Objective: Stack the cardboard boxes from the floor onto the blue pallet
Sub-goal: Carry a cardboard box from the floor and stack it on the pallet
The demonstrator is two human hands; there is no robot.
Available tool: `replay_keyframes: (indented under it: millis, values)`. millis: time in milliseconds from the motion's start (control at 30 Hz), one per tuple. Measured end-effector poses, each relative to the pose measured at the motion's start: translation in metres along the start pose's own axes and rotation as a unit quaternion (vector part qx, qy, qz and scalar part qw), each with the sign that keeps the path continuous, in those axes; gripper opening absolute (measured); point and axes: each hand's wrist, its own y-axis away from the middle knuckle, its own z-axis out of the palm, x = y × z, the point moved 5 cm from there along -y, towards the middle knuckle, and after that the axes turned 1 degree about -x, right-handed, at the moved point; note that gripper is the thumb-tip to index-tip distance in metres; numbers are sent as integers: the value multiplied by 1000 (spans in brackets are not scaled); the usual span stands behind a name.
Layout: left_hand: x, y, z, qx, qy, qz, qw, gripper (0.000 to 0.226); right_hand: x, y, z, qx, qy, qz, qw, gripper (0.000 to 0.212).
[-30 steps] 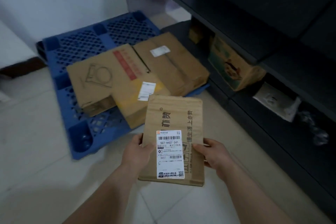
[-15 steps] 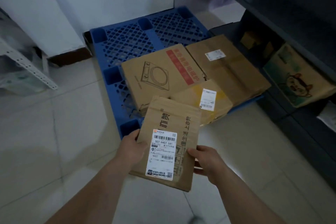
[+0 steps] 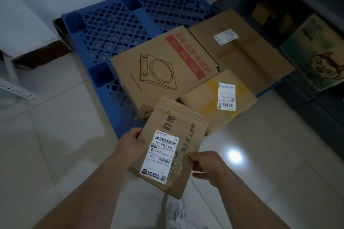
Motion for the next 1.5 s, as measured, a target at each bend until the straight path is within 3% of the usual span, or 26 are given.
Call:
replay_keyframes:
  millis: [400,533,767,867,1133,1500]
  values:
    - [-10,-73,6,-93,-106,63,988,25,30,-37,45,37,-83,66,994,22]
    - [-22,-109,22,-134,-169,54,975,56,36,-54,53,58,-129,57,988,20]
    - [-30,-129,42,-128,-205,54,969,76,41,-78,57,86,-183,48,978,24]
    - [-30,-132,40,-83,-186,72,976,68,41,-85,59,90,-187,44,977,26]
    - [-33,-138,33,-8,-126,62,990,22,40,-100,58,134,-168,32,976,17]
    - [-39,-141,45,0,-133,51,990,30,39,-112,44,177,-152,19,972,20]
